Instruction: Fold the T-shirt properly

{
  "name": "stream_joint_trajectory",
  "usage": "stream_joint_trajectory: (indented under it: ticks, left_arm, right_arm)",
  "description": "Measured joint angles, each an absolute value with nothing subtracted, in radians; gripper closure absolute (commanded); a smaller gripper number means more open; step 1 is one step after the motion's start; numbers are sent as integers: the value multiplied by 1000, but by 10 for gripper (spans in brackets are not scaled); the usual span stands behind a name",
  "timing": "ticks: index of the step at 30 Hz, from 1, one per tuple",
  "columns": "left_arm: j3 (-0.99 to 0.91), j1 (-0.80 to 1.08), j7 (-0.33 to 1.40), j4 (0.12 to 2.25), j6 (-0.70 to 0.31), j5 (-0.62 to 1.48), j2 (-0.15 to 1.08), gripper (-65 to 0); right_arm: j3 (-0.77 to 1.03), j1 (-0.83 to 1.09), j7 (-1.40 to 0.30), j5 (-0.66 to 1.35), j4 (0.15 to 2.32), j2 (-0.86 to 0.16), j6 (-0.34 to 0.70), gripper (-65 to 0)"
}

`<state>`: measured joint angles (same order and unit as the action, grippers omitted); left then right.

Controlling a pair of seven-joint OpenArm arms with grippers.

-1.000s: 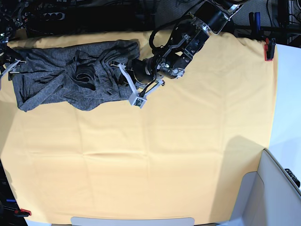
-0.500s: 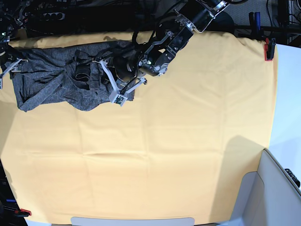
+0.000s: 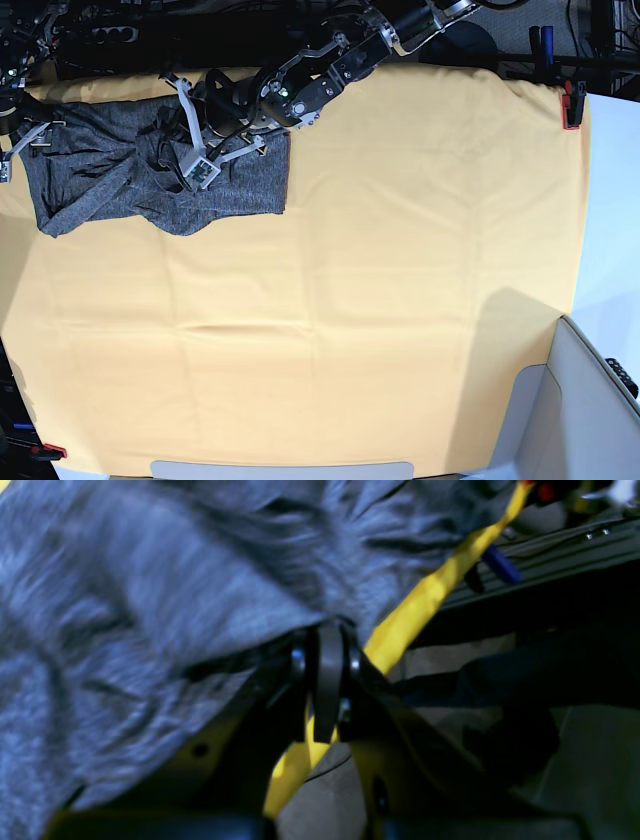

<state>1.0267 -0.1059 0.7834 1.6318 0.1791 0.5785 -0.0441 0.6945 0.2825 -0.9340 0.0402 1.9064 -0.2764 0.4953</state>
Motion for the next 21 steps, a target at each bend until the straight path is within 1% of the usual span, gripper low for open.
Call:
stream_joint_trajectory:
  ticks: [1, 3, 4, 7, 12, 15, 16, 21]
  left_arm:
    - [1040, -106, 781, 1632, 179, 578, -44, -5]
    - [1047, -105, 781, 1646, 142, 578, -41, -5]
    - [1047, -103, 780, 1665, 112, 580, -40, -5]
    - [1047, -108, 742, 1736, 85, 579, -19, -5]
    - [1022, -105, 730, 1847, 98, 577, 60, -5]
    - [933, -97, 741, 1861, 207, 580, 59, -5]
    - [905, -97, 760, 1858, 230, 566, 60, -5]
    - [834, -89, 808, 1796, 269, 567, 87, -5]
  right_arm:
    - [694, 282, -934, 40, 1906, -276, 495, -466]
    - [694, 282, -934, 40, 1906, -276, 495, -466]
    - [694, 283, -934, 40, 1906, -276, 495, -466]
    - [694, 282, -934, 40, 1906, -276, 495, -466]
    - [694, 282, -934, 41, 1906, -257, 495, -466]
    - [694, 283, -933, 40, 1906, -249, 495, -466]
    - [694, 283, -935, 39, 1905, -246, 495, -466]
    - [694, 283, -931, 38, 1904, -232, 495, -466]
